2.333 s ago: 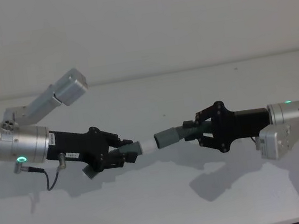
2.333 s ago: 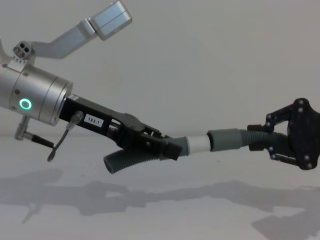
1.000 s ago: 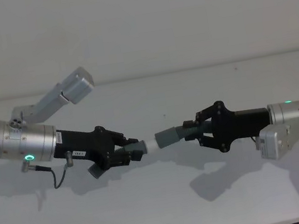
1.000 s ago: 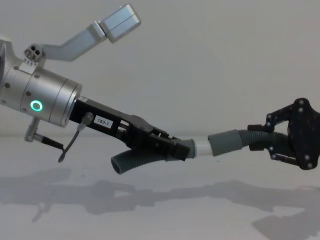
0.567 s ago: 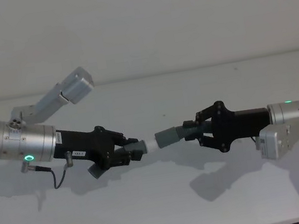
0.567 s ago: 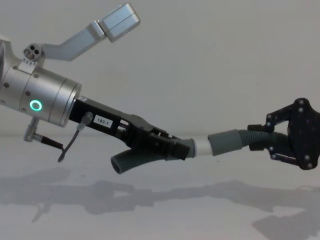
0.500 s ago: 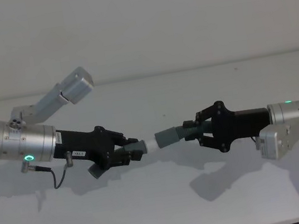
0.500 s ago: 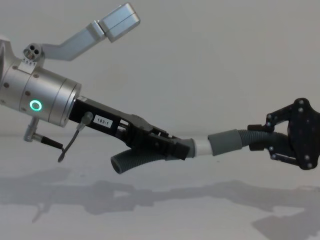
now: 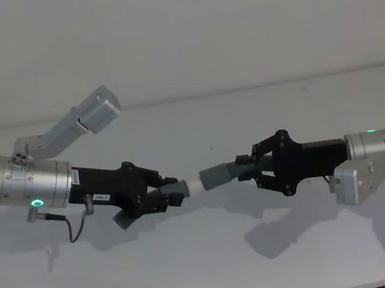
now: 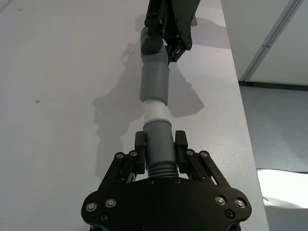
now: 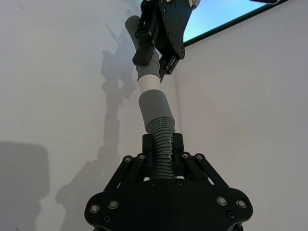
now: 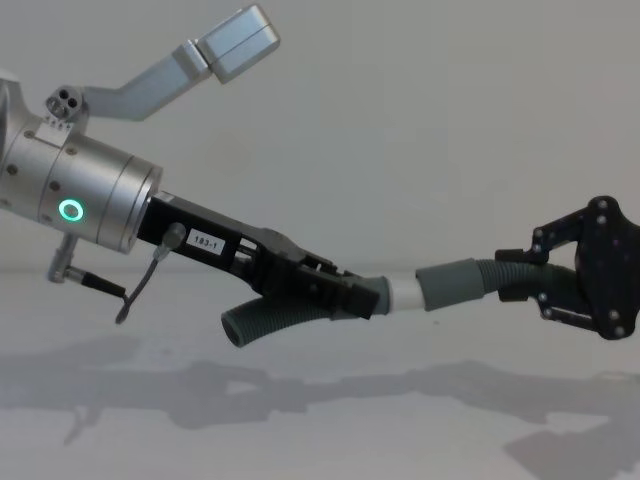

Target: Use both hands to pick up one end of the pipe from the table, align the ends, and insert them.

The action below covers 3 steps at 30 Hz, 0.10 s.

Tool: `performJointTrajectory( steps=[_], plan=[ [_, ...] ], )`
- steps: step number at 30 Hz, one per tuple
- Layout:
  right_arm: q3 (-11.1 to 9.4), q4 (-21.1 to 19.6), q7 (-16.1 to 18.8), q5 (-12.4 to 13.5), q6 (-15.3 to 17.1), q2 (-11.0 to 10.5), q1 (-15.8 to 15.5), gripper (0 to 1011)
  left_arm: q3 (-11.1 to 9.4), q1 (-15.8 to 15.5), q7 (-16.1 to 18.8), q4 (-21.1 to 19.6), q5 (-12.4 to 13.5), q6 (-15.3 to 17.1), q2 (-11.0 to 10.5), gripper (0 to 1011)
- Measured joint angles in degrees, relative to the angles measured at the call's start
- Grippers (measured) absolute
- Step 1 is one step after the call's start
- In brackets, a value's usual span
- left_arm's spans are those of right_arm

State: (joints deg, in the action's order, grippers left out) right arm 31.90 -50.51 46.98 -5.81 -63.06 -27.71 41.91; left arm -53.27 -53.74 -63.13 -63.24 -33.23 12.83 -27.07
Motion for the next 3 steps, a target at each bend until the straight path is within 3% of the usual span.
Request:
performJointTrajectory(
  steps=[3],
  plan=[
    [0.00, 0.00, 0.00, 0.00, 0.00, 0.00, 0.00, 208, 0.00, 0.01, 0.02, -0.02, 0.00, 0.00, -0.01, 327]
  ],
)
